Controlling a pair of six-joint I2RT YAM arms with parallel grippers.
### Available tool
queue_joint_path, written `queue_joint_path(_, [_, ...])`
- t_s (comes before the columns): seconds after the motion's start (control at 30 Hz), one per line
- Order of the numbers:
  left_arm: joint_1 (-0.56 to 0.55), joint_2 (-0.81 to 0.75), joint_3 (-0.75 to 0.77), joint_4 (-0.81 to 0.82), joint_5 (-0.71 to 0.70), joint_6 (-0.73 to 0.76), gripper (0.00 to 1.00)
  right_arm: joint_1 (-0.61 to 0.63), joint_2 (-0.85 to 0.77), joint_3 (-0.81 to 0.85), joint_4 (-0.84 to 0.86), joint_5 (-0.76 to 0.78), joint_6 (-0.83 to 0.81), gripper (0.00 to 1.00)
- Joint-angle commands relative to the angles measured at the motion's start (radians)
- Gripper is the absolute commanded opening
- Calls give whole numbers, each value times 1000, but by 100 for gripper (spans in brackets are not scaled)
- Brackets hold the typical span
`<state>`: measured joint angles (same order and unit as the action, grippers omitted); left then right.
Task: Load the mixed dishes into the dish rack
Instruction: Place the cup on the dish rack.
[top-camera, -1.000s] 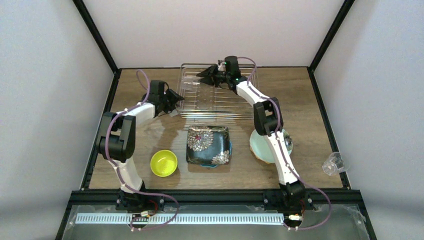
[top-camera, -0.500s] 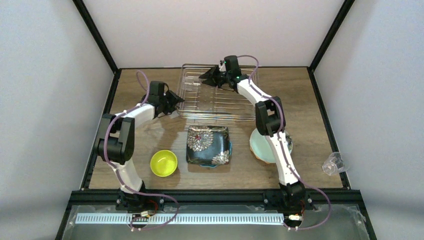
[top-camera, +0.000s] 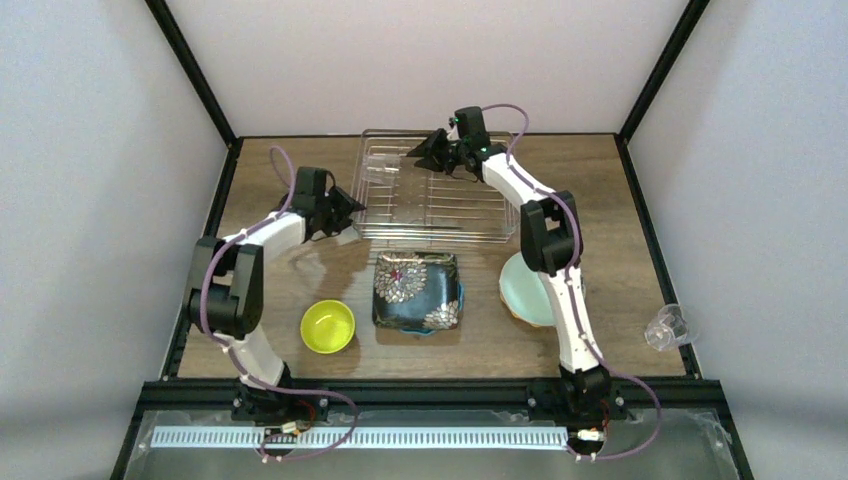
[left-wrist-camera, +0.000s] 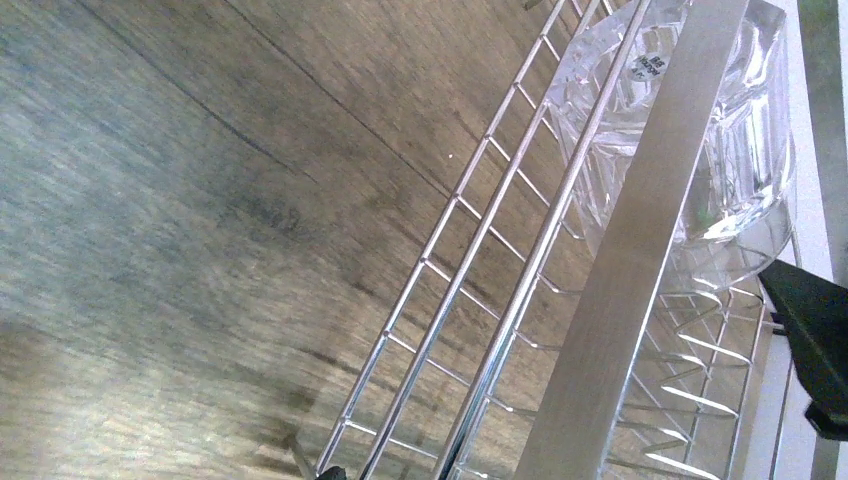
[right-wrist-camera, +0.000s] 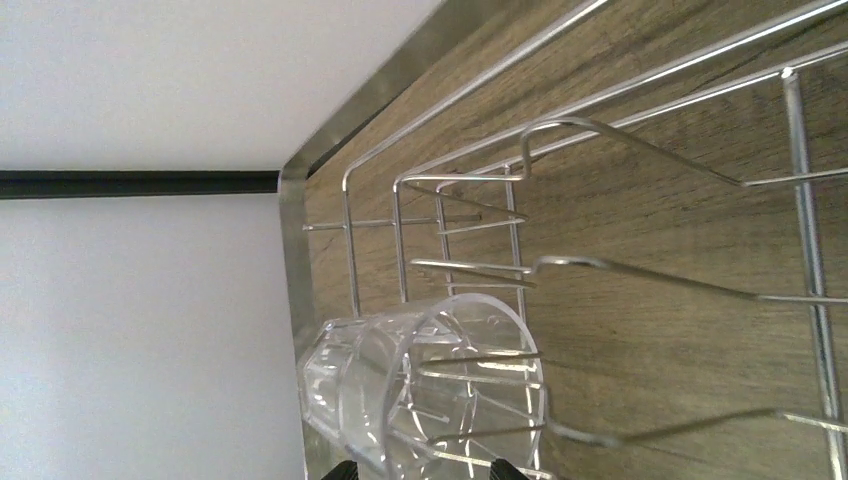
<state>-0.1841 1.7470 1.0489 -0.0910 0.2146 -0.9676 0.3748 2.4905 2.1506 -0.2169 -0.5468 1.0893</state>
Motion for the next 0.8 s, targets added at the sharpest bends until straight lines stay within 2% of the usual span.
queue_joint_path(0.0, [5,-50,-42,-54,-18,-14,100,-1,-123,-43,-42,59,-75,77])
queue_joint_path(0.2, [5,-97,-61,-53,-29,2,100,-2,-234,-48,-166,144,-210,77])
queue_joint_path(0.4, [5,-128,-74,-30,-5,1,100,-4,-397,-85,-395,343,-353,78])
queue_joint_path(0.57, [5,-171,-75,-31,-18,14,99,-26,-616,-326,-472,572,-392,79])
queue_joint_path(0.77, [5,-237,-39,-68,-49,65,100,-48,-828,-561,-621,861,-332,80])
